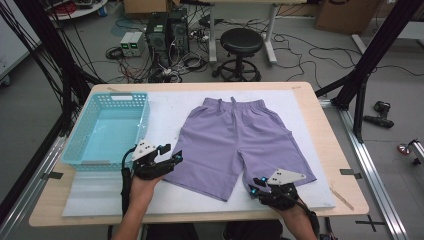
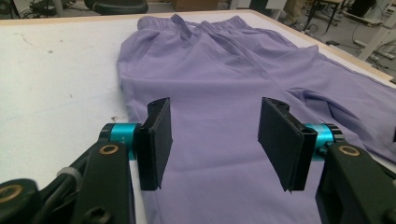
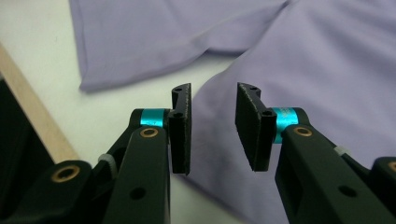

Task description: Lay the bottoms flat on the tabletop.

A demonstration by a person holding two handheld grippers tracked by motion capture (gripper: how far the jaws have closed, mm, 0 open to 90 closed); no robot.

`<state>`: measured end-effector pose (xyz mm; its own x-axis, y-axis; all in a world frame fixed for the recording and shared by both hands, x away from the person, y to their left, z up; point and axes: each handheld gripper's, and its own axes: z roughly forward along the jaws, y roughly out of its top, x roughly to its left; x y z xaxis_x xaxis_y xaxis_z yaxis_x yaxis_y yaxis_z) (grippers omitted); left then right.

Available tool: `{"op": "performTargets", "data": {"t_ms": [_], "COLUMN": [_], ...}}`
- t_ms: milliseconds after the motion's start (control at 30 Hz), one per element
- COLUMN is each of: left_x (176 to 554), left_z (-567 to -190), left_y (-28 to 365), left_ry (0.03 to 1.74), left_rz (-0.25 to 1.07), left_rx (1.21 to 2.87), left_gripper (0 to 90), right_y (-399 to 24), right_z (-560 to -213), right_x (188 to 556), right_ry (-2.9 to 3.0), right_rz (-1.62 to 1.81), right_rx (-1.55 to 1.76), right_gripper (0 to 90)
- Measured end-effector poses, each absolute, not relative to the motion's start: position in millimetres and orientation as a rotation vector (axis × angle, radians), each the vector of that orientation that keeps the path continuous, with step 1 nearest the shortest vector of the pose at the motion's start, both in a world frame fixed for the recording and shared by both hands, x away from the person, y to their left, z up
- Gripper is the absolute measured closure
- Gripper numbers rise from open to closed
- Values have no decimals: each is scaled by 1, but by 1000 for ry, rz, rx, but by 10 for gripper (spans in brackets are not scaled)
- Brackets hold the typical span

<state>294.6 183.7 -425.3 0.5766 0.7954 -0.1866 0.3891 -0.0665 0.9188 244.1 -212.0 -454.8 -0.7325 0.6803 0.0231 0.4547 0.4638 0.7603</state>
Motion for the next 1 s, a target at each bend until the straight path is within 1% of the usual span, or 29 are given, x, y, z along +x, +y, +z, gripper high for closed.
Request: {"op": "performTargets", "data": {"t_ms": [33,67,133,167,267,300,367,400,433,467,567,733,900,967,1000], "left_x": [293,291,289,287,285,285,285,285,285,285,286,294,292,293,295], "left_z": [-426,-426,-426,-426,-425,-425,-424,-424,-424,-424,-424,-423,-423,-423,-423], "left_y": [183,183,184,184,186,187,189,190,191,191,194,200,205,208,210], "left_ry": [998,997,992,993,983,985,986,986,988,986,987,1002,1000,1005,1008], "left_rz": [453,450,450,445,445,443,443,441,442,443,446,452,462,461,457], "left_rx": [1683,1683,1683,1675,1674,1672,1669,1669,1670,1665,1657,1660,1669,1678,1671], "left_gripper": [453,453,464,464,472,472,472,472,472,472,472,472,498,492,477], "right_y": [-209,-208,-208,-208,-208,-208,-209,-208,-206,-202,-187,-158,-130,-121,-121], "right_z": [-457,-459,-458,-457,-454,-453,-448,-445,-441,-439,-435,-442,-448,-453,-454], "right_x": [243,242,241,240,236,235,236,238,239,241,247,262,271,273,271], "right_ry": [2444,2439,2450,2463,2558,2566,2523,2494,2463,2443,2445,2523,2639,2707,2696], "right_rz": [1083,1066,1062,1057,1074,1094,1137,1170,1192,1217,1229,1288,1210,1093,1108], "right_rx": [959,938,940,934,878,874,914,932,921,917,869,796,673,643,625], "right_gripper": [756,780,892,897,897,879,694,670,619,601,602,607,620,695,772]}}
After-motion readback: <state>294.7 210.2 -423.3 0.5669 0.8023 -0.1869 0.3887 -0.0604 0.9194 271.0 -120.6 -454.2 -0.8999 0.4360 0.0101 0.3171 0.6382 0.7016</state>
